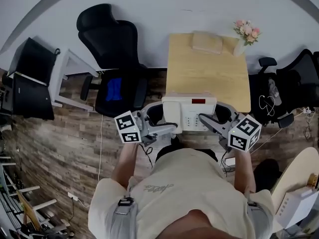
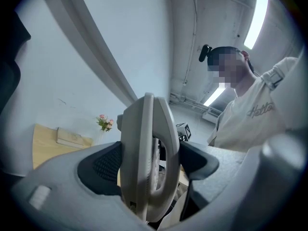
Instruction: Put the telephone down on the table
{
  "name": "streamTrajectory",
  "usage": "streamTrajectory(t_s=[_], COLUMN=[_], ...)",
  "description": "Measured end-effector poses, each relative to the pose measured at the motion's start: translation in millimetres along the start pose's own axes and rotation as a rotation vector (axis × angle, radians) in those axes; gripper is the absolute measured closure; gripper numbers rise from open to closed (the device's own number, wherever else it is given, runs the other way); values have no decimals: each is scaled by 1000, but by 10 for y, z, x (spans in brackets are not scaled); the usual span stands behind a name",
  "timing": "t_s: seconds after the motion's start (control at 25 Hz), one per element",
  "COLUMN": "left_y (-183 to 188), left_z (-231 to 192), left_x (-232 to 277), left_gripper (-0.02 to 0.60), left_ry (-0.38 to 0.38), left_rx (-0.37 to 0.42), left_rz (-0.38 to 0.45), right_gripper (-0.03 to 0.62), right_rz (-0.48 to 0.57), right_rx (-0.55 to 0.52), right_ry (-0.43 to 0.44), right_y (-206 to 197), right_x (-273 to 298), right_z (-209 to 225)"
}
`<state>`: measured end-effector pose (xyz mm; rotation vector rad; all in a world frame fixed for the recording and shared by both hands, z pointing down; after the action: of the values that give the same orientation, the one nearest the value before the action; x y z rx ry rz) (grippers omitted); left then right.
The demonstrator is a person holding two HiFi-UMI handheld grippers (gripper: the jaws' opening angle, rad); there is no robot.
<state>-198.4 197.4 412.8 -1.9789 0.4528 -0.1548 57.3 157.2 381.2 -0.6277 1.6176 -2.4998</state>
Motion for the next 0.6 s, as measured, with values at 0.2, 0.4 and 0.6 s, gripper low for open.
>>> streamTrajectory(t_s=[0.2,0.4,0.6], left_y=[227,177,125], left_z=[-616,-808,-993], left_x=[-14,15,104], left_gripper=[198,198,198], left_ry=[-69,-101,-92], left_rx=[-26,-61,-84], left_rz=[-31,-46,-59], right_gripper=[373,373,373], right_rz=[6,-10,-18], right_rx=[44,77,96], right_ry=[-65,-102,-102], right_y=[162,110,67], right_x=[350,418,478], right_z=[279,362,571])
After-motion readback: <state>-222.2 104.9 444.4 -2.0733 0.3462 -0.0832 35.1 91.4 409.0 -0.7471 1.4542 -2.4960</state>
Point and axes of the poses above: the fingertips, and each gripper's own axes: x forward along the fingers, z to its right, y out of its top, the point moved 9 cm from there along -x, backward along the fingers
